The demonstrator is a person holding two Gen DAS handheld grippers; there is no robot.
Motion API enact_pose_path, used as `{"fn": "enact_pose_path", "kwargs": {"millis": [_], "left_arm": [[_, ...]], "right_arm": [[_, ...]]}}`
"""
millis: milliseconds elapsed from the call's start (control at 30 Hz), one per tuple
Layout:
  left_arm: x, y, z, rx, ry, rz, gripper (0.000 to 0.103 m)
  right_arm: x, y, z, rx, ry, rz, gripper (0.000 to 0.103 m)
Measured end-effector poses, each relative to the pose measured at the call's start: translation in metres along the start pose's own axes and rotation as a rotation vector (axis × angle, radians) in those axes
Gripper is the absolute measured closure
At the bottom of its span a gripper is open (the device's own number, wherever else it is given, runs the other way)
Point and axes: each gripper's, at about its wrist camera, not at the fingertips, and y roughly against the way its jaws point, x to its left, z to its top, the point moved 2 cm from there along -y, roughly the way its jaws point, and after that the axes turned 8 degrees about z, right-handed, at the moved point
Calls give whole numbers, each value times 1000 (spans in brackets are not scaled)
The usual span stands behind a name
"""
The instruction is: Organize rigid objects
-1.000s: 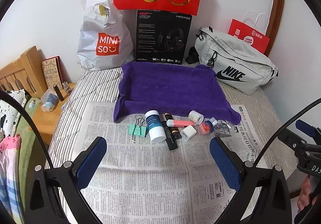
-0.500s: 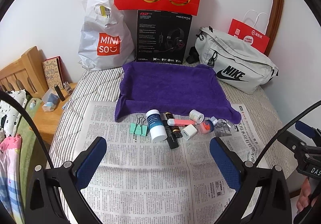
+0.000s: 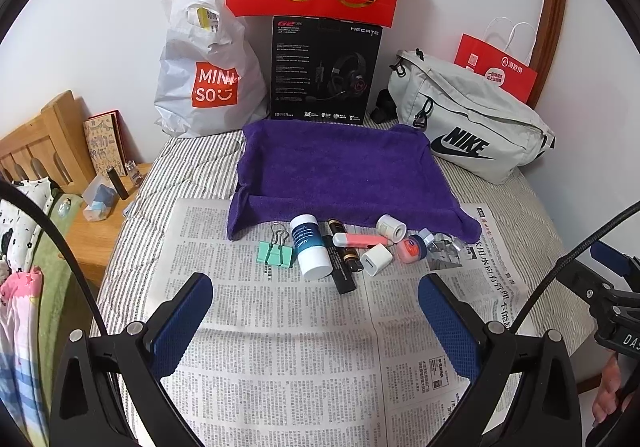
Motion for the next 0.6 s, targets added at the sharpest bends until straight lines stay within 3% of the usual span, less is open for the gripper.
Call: {"fn": "enact_pose_path", "kwargs": {"millis": [600], "left_arm": [[-1, 0, 1, -2, -4, 2, 0]], "right_arm": [[1, -2, -1, 7, 4, 0, 0]]}}
